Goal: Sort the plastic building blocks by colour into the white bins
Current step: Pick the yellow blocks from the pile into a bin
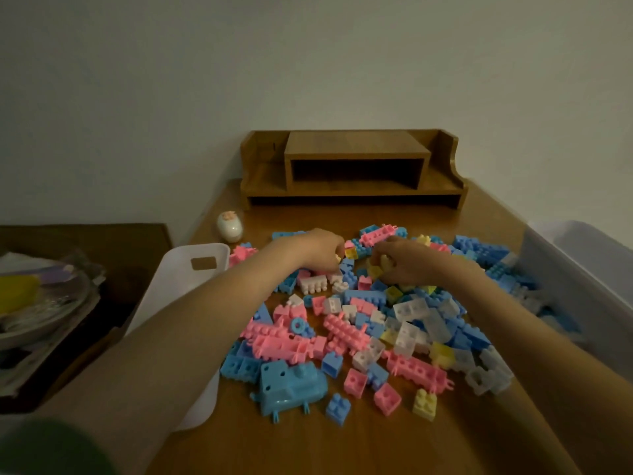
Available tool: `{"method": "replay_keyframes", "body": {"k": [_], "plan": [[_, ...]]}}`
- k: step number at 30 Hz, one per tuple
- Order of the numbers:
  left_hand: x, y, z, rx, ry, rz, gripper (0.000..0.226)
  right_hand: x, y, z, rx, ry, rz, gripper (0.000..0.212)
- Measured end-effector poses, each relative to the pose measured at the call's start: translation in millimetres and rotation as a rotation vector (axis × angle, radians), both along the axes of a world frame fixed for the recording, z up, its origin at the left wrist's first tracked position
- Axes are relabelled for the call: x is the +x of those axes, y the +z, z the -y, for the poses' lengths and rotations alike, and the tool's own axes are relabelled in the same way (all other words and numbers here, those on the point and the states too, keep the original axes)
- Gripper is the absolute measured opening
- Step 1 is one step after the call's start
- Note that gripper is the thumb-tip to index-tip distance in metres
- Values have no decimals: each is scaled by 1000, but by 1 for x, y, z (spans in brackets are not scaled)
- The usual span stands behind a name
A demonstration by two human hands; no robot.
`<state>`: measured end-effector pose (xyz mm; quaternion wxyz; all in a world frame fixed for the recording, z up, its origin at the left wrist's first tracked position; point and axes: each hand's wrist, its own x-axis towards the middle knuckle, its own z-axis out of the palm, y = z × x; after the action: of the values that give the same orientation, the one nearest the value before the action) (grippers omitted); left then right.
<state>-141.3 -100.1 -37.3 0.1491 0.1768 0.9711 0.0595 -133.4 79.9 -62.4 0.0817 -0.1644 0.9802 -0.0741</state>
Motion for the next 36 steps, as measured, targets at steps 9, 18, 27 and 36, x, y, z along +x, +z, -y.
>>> {"method": "replay_keyframes", "body": {"k": [9, 18, 27, 36], "plan": [[20, 9, 13, 104, 32, -114, 30, 22, 11, -1, -205, -35, -90, 31], [68, 25, 40, 412, 145, -141, 27, 54, 25, 13, -602, -94, -111, 19], [108, 24, 60, 701, 318, -60, 27, 80, 11, 41, -1609, -263, 611, 29], [119, 21, 66, 711, 394, 47, 21, 90, 9, 54, -1511, -339, 641, 28]]}}
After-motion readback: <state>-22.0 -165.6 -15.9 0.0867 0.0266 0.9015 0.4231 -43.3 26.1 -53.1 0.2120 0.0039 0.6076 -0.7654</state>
